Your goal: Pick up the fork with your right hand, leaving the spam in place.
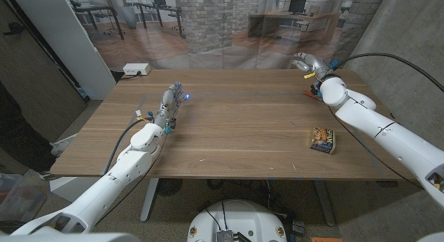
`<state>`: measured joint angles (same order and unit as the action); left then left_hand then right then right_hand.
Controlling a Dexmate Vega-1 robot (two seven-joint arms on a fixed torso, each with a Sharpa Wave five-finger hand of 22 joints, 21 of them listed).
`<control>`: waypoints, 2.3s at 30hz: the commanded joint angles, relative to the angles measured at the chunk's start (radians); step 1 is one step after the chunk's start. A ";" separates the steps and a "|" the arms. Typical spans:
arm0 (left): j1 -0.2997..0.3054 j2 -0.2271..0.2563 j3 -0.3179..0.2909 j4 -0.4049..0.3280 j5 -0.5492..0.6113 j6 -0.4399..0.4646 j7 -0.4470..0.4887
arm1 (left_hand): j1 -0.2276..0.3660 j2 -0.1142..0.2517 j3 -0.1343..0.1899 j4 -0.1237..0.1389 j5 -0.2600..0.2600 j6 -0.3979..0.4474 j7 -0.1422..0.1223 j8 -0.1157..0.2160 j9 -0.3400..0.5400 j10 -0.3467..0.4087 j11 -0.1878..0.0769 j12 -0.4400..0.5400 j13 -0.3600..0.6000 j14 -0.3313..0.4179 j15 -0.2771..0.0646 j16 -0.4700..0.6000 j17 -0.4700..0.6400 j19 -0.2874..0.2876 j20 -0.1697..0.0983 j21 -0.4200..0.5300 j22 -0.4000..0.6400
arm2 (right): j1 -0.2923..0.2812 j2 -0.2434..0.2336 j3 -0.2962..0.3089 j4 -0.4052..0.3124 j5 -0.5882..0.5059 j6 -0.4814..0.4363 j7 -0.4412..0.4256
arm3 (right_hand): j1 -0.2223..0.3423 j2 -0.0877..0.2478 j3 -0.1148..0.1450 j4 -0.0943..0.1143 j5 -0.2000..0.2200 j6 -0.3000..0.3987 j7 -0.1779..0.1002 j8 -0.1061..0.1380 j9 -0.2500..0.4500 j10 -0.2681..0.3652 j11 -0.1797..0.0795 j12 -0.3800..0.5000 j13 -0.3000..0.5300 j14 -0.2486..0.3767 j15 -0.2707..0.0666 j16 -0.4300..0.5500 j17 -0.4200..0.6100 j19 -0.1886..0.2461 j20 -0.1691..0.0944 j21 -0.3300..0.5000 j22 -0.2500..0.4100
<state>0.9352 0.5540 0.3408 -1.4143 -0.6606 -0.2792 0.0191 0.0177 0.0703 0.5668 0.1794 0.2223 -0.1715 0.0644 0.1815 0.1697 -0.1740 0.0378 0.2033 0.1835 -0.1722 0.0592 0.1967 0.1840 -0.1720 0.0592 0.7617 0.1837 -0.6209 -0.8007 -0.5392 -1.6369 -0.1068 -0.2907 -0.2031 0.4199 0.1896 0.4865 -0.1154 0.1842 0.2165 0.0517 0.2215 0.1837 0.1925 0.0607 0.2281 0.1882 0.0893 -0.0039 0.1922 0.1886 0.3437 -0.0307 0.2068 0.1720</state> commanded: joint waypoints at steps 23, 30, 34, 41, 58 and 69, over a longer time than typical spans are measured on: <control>0.038 0.014 -0.008 -0.050 0.006 0.007 0.030 | 0.000 0.097 0.000 -0.001 0.005 -0.116 0.009 0.002 0.005 -0.111 0.006 0.002 0.005 -0.161 0.005 0.003 0.001 -0.162 0.000 -0.006 0.002 | 0.130 -0.051 -0.137 -0.019 -0.274 -0.195 0.168 | 0.041 0.002 0.021 -0.002 -0.004 0.006 -0.021 -0.007 0.007 0.002 -0.022 -0.007 0.005 -0.005 -0.015 -0.001 -0.001 -0.002 -0.004 -0.003 0.002; 0.047 0.019 -0.011 -0.062 0.006 0.011 0.037 | -0.001 0.097 0.000 -0.001 0.005 -0.116 0.009 0.002 0.005 -0.111 0.007 0.001 0.005 -0.161 0.007 0.003 0.001 -0.163 0.002 -0.007 0.002 | 0.161 -0.053 -0.171 -0.004 -0.334 -0.211 0.215 | 0.050 0.003 0.025 -0.003 -0.004 0.012 -0.023 -0.006 0.008 0.006 -0.025 -0.007 0.005 -0.003 -0.018 0.000 -0.002 -0.002 -0.005 -0.004 0.002; 0.051 0.022 -0.011 -0.069 0.008 0.013 0.040 | -0.001 0.097 0.000 -0.001 0.005 -0.116 0.009 0.002 0.005 -0.111 0.006 0.002 0.005 -0.161 0.005 0.003 0.001 -0.163 0.002 -0.008 0.002 | 0.181 -0.047 -0.190 0.009 -0.367 -0.225 0.241 | 0.054 0.003 0.027 -0.004 -0.004 0.013 -0.024 -0.007 0.008 0.008 -0.027 -0.007 0.005 -0.002 -0.019 0.000 -0.002 -0.001 -0.006 -0.004 0.002; 0.059 0.028 -0.014 -0.086 0.011 0.020 0.052 | -0.001 0.097 0.000 0.000 0.005 -0.116 0.009 0.002 0.005 -0.110 0.007 0.002 0.005 -0.160 0.006 0.003 0.001 -0.161 0.001 -0.008 0.002 | 0.205 -0.035 -0.210 0.037 -0.410 -0.235 0.271 | 0.063 0.002 0.032 -0.006 -0.003 0.015 -0.028 -0.007 0.009 0.010 -0.031 -0.007 0.005 0.000 -0.024 0.000 -0.003 0.002 -0.008 -0.003 0.002; 0.073 0.035 -0.020 -0.109 0.016 0.027 0.071 | -0.001 0.098 -0.001 0.000 0.005 -0.116 0.009 0.001 0.005 -0.111 0.008 0.001 0.006 -0.161 0.005 0.002 0.001 -0.161 0.003 -0.010 0.002 | 0.279 0.001 -0.268 0.128 -0.499 -0.262 0.358 | 0.087 -0.003 0.040 -0.017 -0.001 0.009 -0.028 -0.012 0.010 0.006 -0.032 -0.011 0.005 0.002 -0.028 -0.001 -0.005 0.009 -0.011 -0.002 0.001; 0.069 0.032 -0.019 -0.105 0.017 0.031 0.074 | -0.001 0.098 -0.001 0.000 0.005 -0.116 0.010 0.001 0.005 -0.112 0.006 0.001 0.006 -0.161 0.004 0.002 0.001 -0.161 0.002 -0.011 0.003 | 0.332 0.027 -0.311 0.199 -0.532 -0.263 0.413 | 0.080 -0.038 0.018 -0.018 -0.004 0.000 -0.020 -0.017 0.011 0.003 -0.023 -0.015 0.005 0.003 -0.023 -0.003 -0.006 0.013 -0.007 -0.003 0.001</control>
<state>1.0045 0.5867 0.3219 -1.5180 -0.6457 -0.2528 0.0879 0.0177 0.0703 0.5668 0.1794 0.2223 -0.1715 0.0643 0.1815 0.1697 -0.1742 0.0373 0.2033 0.1835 -0.1722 0.0591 0.1968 0.1837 -0.1720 0.0590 0.7502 0.1837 -0.3390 -0.7983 -0.8109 -1.5025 -0.5936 -0.5466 0.1434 0.5073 0.1800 0.5184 -0.1346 0.1842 0.2193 0.0305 0.2100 0.1899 0.1945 0.0338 0.2142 0.1881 0.0875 -0.0272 0.1924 0.1814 0.3458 -0.0396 0.2030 0.1724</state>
